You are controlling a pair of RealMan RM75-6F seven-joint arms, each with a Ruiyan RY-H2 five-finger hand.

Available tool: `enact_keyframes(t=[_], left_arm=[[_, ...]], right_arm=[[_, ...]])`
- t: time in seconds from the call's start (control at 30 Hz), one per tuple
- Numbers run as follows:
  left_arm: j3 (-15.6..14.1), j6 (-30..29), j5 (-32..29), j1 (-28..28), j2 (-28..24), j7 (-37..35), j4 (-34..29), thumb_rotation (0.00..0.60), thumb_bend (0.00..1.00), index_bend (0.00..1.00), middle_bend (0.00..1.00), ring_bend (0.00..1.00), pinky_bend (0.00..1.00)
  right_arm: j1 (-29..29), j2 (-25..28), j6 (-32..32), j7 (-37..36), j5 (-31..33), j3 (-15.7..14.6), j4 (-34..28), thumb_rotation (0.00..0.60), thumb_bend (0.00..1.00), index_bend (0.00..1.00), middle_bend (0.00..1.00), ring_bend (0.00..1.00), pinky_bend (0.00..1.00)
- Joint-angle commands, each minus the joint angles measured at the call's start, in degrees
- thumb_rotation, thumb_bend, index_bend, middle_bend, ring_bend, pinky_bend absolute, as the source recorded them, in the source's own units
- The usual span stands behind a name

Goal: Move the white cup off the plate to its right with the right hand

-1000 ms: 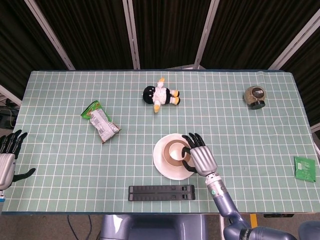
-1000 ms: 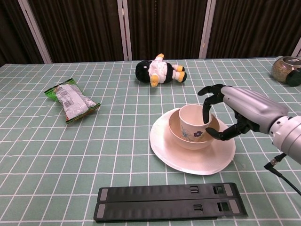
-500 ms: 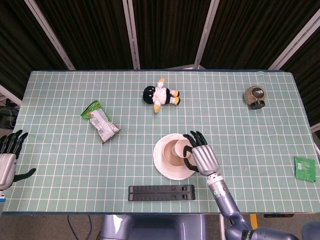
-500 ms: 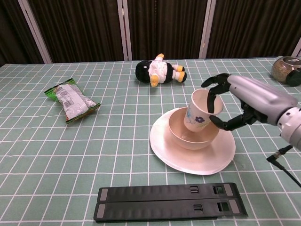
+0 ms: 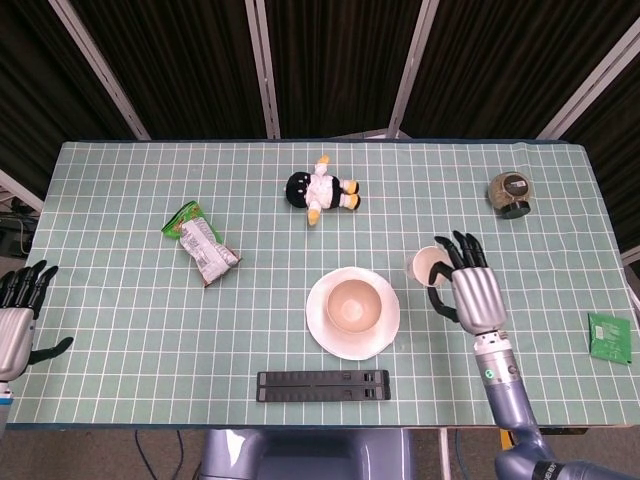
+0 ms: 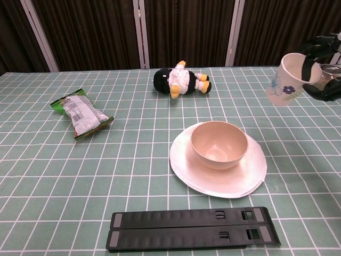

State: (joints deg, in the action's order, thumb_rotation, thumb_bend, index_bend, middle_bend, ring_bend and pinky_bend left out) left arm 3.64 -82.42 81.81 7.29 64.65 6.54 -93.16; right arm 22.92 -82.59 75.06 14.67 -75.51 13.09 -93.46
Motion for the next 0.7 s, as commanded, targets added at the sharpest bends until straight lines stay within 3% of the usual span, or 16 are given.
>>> enact_keyframes(t=[0.03, 0.3, 0.7], left_arm=[[0.0, 0.0, 0.0, 0.0, 0.1, 0.3, -0.1, 0.600, 0.00, 0.00, 0.00, 0.00, 0.00], [-0.1, 0.2, -0.3, 0.1, 0.4, 1.5, -0.1, 0.600, 0.00, 0.00, 0.00, 0.00, 0.00], [-0.1, 0.5, -0.4, 0.2, 0.4, 1.4, 0.0, 0.600, 0.00, 0.00, 0.00, 0.00, 0.00]], right_arm=[[-0.7, 0.9, -1.8, -0.7, 2.9, -0.1, 2.6, 0.600, 0.37, 0.60, 0.13, 0.00, 0.00], [-0.7, -1.2, -6.5, -2.4, 8.1, -1.2, 10.6, 0.600, 0.37, 0.60, 0.13, 0.00, 0.00], [0.2, -3.3, -9.7, 0.6, 10.9, -2.4, 13.4, 0.600, 0.35, 0.60, 0.13, 0.00, 0.00]])
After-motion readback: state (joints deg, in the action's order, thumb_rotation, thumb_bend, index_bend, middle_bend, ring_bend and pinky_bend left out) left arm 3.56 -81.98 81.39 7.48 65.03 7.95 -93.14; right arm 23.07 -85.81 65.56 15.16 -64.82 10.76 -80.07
